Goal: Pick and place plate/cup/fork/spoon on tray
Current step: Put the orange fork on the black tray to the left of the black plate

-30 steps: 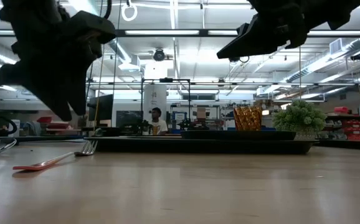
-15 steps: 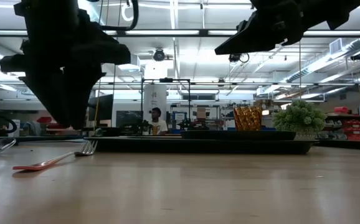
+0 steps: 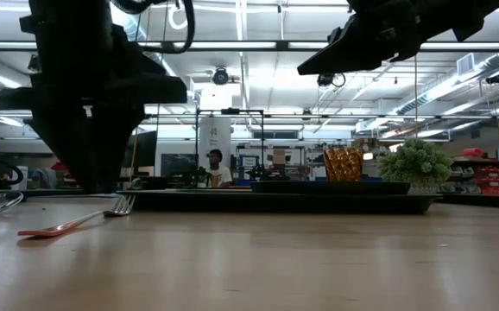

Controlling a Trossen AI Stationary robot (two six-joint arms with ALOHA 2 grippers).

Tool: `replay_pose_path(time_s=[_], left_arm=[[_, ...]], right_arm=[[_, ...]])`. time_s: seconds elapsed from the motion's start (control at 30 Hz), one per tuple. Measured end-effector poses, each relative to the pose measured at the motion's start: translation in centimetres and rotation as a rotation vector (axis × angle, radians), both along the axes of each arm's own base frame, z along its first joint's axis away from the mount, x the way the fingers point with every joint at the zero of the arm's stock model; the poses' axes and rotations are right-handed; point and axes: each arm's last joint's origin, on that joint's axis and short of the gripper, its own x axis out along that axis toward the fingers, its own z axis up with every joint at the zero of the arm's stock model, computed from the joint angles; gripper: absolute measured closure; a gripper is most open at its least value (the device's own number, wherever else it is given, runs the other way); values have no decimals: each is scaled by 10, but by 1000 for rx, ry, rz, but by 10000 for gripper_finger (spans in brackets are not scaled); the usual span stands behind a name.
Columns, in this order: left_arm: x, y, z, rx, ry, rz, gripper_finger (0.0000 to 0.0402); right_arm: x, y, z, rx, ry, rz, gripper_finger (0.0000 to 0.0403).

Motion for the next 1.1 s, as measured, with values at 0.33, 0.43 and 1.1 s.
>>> replay_pose_path(time_s=[0.33,0.43,1.1], left_arm=[[2,-1,-5,-4,-3,16,267],[2,-1,-7,-4,-2,25,267],[6,-5,-23,-46,68,-51,291]], right_arm=[[0,0,1,3,-8,2,339],[0,0,1,3,-8,2,339],[1,0,1,4,-15,2,339]])
